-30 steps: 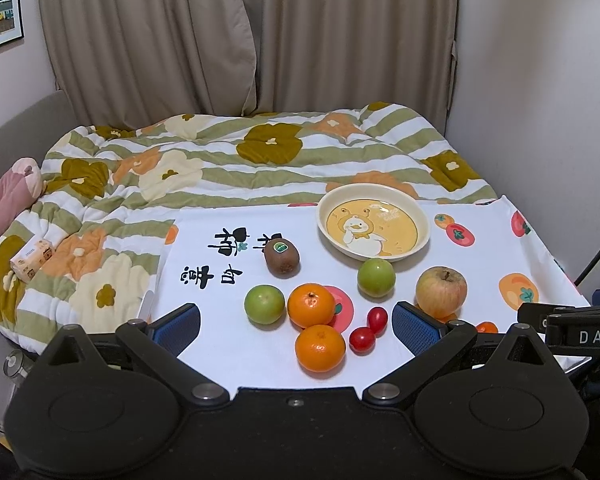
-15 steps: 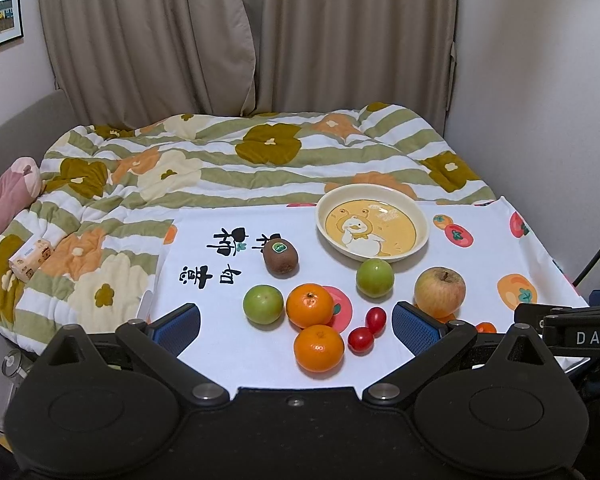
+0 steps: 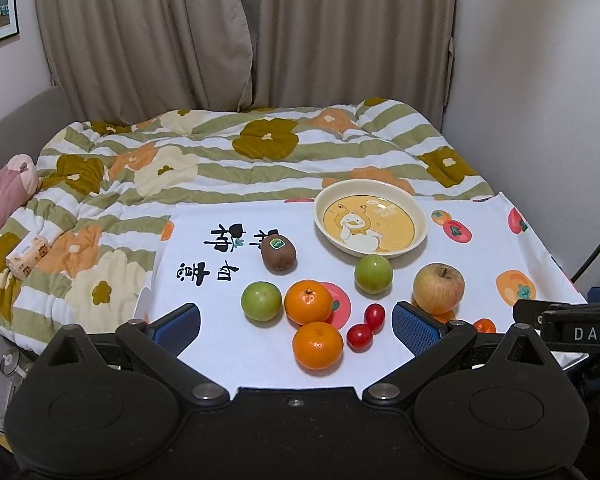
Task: Organize fruits
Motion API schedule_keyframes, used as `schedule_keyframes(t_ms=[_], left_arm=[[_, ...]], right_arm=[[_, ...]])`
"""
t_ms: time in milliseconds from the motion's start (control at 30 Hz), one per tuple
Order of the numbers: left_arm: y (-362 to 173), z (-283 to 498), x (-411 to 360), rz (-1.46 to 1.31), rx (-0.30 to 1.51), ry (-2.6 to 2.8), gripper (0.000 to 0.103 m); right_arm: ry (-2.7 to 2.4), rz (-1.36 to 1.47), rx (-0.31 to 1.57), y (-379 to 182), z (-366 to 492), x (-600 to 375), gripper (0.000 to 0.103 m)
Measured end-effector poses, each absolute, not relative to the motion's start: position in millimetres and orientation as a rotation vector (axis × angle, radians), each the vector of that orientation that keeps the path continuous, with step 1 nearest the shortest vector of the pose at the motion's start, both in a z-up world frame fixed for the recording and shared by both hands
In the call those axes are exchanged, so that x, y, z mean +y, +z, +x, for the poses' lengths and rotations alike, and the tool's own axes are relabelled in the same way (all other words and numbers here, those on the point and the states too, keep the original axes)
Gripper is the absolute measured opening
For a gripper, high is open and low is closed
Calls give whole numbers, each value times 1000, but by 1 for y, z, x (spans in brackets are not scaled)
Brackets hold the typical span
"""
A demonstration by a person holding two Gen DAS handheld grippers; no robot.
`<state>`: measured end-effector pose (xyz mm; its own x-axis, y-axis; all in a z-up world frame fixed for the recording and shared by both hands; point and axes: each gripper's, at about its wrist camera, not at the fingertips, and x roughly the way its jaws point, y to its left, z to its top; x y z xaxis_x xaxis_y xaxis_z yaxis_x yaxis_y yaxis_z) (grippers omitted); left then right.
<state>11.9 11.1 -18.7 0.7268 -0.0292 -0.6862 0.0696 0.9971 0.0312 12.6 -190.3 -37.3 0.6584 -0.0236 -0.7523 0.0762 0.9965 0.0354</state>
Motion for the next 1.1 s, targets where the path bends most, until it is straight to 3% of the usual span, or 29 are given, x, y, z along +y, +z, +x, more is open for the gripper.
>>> schedule_keyframes(t_ms=[300, 733, 1100], left_arm=[[-34, 38, 19, 72, 754, -71, 103], [-119, 78, 22, 84, 864, -126, 103], [-156, 94, -3, 58, 903, -47, 95]], right_arm=[[-90, 68, 825, -48, 36, -189, 103], [-45, 71, 836, -129, 95, -187, 103], [59, 73, 857, -170, 140, -203, 103]])
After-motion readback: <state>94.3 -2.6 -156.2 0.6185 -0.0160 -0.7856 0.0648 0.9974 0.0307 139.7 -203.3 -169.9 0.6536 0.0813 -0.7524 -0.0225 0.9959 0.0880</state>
